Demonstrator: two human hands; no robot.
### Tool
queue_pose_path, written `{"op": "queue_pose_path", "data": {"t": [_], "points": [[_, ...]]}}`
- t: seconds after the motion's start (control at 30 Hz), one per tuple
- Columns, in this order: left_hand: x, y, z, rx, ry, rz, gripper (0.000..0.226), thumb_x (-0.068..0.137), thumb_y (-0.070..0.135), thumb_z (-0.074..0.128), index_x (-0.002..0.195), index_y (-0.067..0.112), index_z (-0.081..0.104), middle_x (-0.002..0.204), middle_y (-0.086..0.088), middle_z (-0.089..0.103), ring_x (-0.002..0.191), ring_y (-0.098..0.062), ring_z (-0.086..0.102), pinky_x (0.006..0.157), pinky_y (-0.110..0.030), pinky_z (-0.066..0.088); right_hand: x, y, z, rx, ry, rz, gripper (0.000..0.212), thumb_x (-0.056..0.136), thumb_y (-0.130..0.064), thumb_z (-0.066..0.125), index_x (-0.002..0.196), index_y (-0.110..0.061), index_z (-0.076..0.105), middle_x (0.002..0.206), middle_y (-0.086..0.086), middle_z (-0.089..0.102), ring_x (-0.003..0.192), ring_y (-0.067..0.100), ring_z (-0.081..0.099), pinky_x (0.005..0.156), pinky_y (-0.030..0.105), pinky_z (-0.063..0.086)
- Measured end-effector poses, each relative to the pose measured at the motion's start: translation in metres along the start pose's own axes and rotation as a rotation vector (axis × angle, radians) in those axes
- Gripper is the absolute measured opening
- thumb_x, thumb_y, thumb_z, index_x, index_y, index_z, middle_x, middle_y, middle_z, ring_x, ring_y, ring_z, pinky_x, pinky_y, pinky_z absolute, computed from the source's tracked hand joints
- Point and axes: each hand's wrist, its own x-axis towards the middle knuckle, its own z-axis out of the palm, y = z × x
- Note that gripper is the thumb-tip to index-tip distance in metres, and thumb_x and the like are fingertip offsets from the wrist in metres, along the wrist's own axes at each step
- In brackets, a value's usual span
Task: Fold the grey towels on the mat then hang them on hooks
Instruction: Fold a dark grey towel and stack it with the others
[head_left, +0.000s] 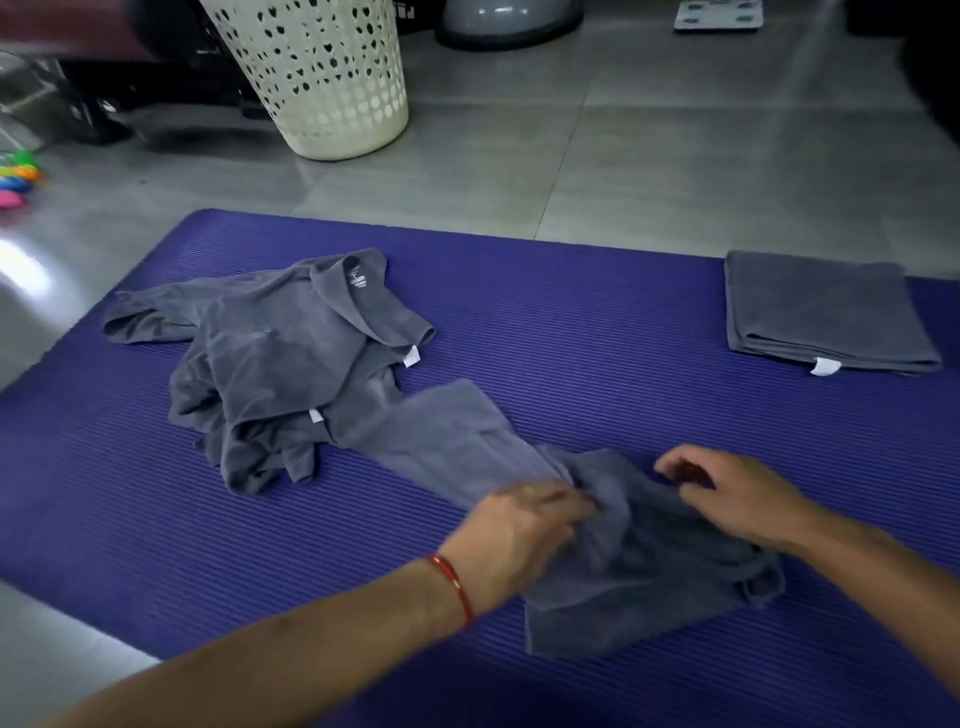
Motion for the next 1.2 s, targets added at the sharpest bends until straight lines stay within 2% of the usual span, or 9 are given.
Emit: {"op": "queue_pose_path", "data": {"t": [0.13, 0.27, 0.43, 0.57, 0.73, 0.83, 0.9, 1.03, 1.2], "points": [[-0.005, 0.019, 0.008, -0.154, -0.073, 0.006, 0.052, 0.088, 0.007, 0.052, 0.138, 0.015, 0.058, 0.141, -0.004, 0.058, 0.129, -0.017, 0.053, 0.111, -0.024, 0.038, -0.001, -0.033, 0.012, 0.037, -0.199, -0.146, 0.035, 0.104, -0.051, 0.044, 0.139, -0.051, 0.05, 0.145, -0.027, 0.045, 0.135, 0.001, 0.043, 0.108, 0.03, 0.039], [-0.017, -0.051, -0.008, 0.198, 0.197, -0.387, 0.054, 0.078, 0.012, 0.055, 0.132, 0.015, 0.059, 0.137, -0.006, 0.056, 0.126, -0.027, 0.053, 0.102, -0.048, 0.047, -0.011, -0.031, 0.03, -0.385, -0.358, -0.225, 0.052, 0.103, -0.057, 0.043, 0.153, -0.042, 0.036, 0.164, -0.022, 0.017, 0.153, 0.008, 0.016, 0.123, 0.041, 0.021], [-0.026, -0.121, -0.041, 0.435, 0.004, -0.768, 0.03, 0.09, 0.027, 0.059, 0.118, 0.019, 0.063, 0.114, -0.005, 0.065, 0.114, -0.031, 0.054, 0.096, -0.044, 0.041, -0.008, -0.03, 0.03, -0.371, -0.299, -0.249, 0.041, 0.102, -0.06, 0.04, 0.136, -0.044, 0.055, 0.152, -0.023, 0.04, 0.143, 0.007, 0.03, 0.118, 0.042, 0.028], [-0.019, -0.1, -0.047, 0.221, 0.164, -0.593, 0.022, 0.087, 0.033, 0.052, 0.093, 0.024, 0.071, 0.093, 0.002, 0.059, 0.089, -0.026, 0.053, 0.08, -0.045, 0.047, 0.001, -0.035, 0.033, -0.168, -0.08, -0.307, 0.03, 0.104, -0.048, 0.046, 0.13, -0.041, 0.058, 0.134, -0.02, 0.055, 0.123, 0.001, 0.048, 0.107, 0.029, 0.04], [0.007, -0.034, -0.064, 0.095, 0.21, -0.07, 0.017, 0.101, 0.021, 0.054, 0.104, 0.012, 0.068, 0.101, 0.0, 0.067, 0.095, -0.02, 0.061, 0.091, -0.038, 0.046, 0.019, -0.058, 0.029, 0.249, -0.008, -0.361, 0.093, 0.097, -0.028, 0.067, 0.153, -0.059, 0.0, 0.165, -0.014, 0.015, 0.142, 0.011, 0.04, 0.109, 0.039, 0.044], [0.015, -0.008, -0.078, -0.116, 0.117, 0.008, 0.017, 0.101, 0.014, 0.059, 0.115, 0.01, 0.067, 0.105, 0.002, 0.068, 0.093, -0.006, 0.061, 0.086, -0.02, 0.047, 0.03, -0.073, 0.012, 0.154, -0.036, -0.563, 0.086, 0.092, -0.01, 0.071, 0.152, -0.053, 0.028, 0.168, -0.019, -0.007, 0.156, 0.009, 0.006, 0.116, 0.039, 0.034], [0.017, -0.004, -0.082, -0.129, 0.07, 0.035, 0.019, 0.103, 0.018, 0.058, 0.119, 0.013, 0.066, 0.109, 0.004, 0.067, 0.097, -0.006, 0.061, 0.087, -0.017, 0.046, 0.035, -0.075, 0.004, -0.049, -0.017, -0.653, 0.053, 0.089, -0.021, 0.076, 0.138, -0.033, 0.058, 0.169, -0.01, 0.011, 0.156, 0.015, 0.007, 0.12, 0.041, 0.025], [0.013, -0.035, -0.071, -0.059, -0.151, -0.111, 0.023, 0.103, 0.037, 0.054, 0.122, 0.024, 0.056, 0.111, 0.008, 0.062, 0.099, -0.013, 0.06, 0.085, -0.032, 0.049, 0.033, -0.058, -0.018, -0.387, 0.09, -0.561, 0.027, 0.086, -0.049, 0.075, 0.101, -0.029, 0.066, 0.127, -0.01, 0.061, 0.137, 0.013, 0.037, 0.111, 0.041, 0.028], [0.003, -0.081, -0.045, 0.138, -0.401, -0.358, 0.046, 0.084, 0.024, 0.072, 0.127, 0.016, 0.057, 0.12, -0.001, 0.056, 0.113, -0.023, 0.056, 0.092, -0.032, 0.045, 0.002, -0.038, -0.036, -0.332, 0.052, -0.395, 0.026, 0.087, -0.043, 0.076, 0.087, -0.035, 0.052, 0.083, -0.014, 0.058, 0.08, 0.002, 0.051, 0.069, 0.03, 0.039]]}}
